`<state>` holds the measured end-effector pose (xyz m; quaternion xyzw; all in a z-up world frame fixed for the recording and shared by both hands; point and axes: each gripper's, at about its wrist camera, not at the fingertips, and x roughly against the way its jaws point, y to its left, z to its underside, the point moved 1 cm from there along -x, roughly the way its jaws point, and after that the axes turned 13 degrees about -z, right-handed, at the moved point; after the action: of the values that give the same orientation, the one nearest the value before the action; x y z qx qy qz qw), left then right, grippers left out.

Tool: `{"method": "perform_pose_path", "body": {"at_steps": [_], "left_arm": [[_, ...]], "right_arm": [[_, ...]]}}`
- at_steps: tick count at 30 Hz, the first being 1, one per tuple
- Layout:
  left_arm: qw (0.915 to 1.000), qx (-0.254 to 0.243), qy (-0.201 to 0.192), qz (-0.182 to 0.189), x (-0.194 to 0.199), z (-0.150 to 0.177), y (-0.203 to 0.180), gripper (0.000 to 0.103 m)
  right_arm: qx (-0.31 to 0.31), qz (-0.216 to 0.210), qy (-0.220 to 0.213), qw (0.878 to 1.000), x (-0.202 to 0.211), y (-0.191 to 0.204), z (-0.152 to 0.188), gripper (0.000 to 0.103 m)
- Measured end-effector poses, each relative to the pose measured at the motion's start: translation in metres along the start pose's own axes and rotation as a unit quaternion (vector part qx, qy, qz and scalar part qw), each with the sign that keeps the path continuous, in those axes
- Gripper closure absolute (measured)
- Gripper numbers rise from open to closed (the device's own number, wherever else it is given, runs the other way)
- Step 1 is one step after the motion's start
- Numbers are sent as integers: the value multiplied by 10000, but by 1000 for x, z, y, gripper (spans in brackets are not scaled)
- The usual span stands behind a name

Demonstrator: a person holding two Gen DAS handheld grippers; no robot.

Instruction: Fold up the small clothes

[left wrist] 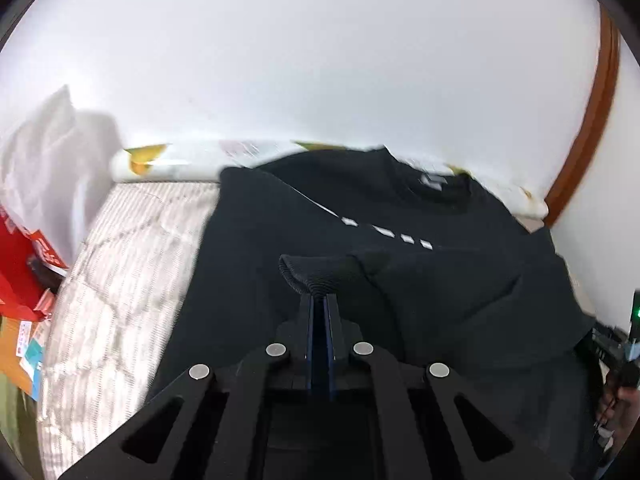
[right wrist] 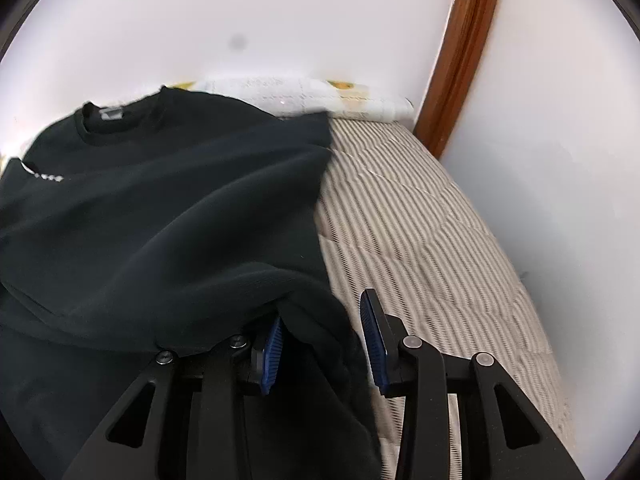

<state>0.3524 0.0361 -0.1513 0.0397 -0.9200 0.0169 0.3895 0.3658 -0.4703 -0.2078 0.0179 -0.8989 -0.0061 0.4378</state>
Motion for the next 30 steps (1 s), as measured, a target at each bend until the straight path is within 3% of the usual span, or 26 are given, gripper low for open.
{"method": "perform_pose_path", "body": {"at_steps": [6, 13, 19, 24, 27, 30], "left_arm": [[9998, 178, 14, -94, -4, -4, 24, 99], [9995, 136, 194, -197, -17, 13, 35, 99], [9982, 187, 537, -209, -30, 25, 40, 99], [9976, 47, 621, -304, -28, 27, 37, 98], [9968, -52, 703, -379, -26, 32, 35, 97], [9967, -52, 702, -415, -21, 35, 37, 97]], "right_arm": [[76, 155, 11, 9999, -7, -1, 6, 65], [296, 157, 108, 9994, -6, 2, 11, 65], [116, -269, 115, 9995, 18, -11, 16, 64], [-54, -796, -287, 9964, 50, -16, 6, 61], [-196, -1041, -469, 9933, 52, -17, -4, 60], [-198, -1020, -366, 9939, 37, -12, -6, 59]]}}
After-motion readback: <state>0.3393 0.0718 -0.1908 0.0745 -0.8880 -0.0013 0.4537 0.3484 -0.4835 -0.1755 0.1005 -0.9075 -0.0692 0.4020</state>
